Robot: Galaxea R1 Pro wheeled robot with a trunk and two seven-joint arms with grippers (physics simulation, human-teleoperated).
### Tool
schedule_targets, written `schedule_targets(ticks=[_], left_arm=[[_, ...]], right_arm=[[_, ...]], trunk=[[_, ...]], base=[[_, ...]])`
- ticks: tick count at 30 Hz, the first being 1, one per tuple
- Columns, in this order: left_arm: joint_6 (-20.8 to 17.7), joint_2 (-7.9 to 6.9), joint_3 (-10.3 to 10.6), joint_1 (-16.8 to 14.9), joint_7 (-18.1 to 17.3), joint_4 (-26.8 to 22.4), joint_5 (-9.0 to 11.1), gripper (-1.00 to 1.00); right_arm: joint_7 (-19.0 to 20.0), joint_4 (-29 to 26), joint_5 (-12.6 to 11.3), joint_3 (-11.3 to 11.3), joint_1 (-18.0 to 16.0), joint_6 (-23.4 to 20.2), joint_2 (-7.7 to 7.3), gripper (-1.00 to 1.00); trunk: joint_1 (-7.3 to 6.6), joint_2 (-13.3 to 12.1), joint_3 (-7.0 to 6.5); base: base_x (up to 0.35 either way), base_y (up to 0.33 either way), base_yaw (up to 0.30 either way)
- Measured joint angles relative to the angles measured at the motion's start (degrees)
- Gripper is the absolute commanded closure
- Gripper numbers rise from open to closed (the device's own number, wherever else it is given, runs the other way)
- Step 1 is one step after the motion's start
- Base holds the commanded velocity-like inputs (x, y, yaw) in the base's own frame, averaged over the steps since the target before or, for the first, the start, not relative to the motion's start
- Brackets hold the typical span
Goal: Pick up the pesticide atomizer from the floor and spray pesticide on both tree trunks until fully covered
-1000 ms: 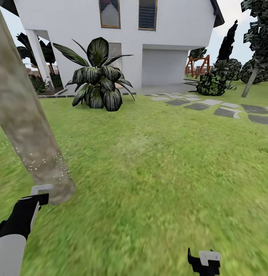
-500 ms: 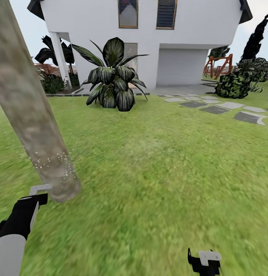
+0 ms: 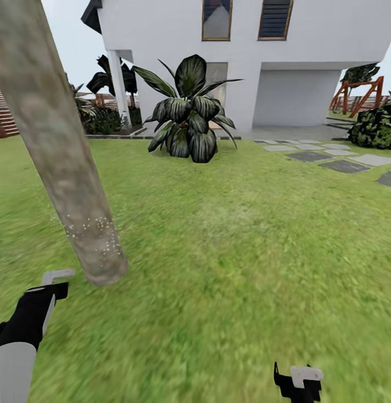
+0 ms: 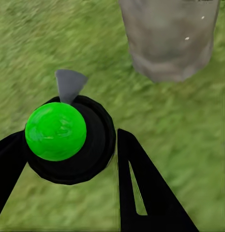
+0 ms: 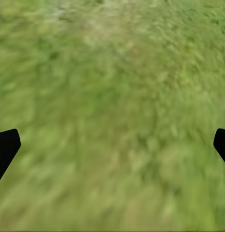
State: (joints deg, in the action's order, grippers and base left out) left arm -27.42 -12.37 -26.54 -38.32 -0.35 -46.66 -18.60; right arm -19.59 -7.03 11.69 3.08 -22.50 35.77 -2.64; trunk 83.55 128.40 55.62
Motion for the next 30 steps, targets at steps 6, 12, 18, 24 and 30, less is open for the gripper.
schedule_targets(ticks=[6,12,18,24,30], left_arm=[[0.04,0.07,0.13,0.00,0.00,0.00,-0.01,1.00],[0.09,0.07,0.10,0.00,0.00,0.00,-0.01,1.00],[0.17,0.24,0.09,0.00,0.00,0.00,0.00,1.00],[0.79,0.46,-0.03,0.00,0.06,0.01,0.33,1.00],[0.15,3.18,1.68,-1.37,0.05,-0.40,0.81,1.00]], right_arm=[[-0.01,0.00,0.00,0.08,0.00,0.00,-0.08,-1.00],[-0.01,0.00,0.00,0.08,0.00,-0.01,-0.09,-1.00],[-0.01,0.00,-0.05,0.10,0.00,0.00,-0.04,-1.00],[-0.01,-0.02,-0.09,0.10,0.00,0.00,-0.08,-1.00],[-0.01,-0.06,-0.09,0.09,0.00,0.00,-0.09,-1.00]], trunk=[[0.00,0.00,0.00],[0.00,0.00,0.00],[0.00,0.00,0.00],[0.00,0.00,0.00],[0.00,0.00,0.00]], base=[[0.262,-0.171,0.009],[0.270,-0.163,0.000],[0.224,-0.030,0.201],[0.011,0.000,0.277],[0.000,0.000,0.159]])
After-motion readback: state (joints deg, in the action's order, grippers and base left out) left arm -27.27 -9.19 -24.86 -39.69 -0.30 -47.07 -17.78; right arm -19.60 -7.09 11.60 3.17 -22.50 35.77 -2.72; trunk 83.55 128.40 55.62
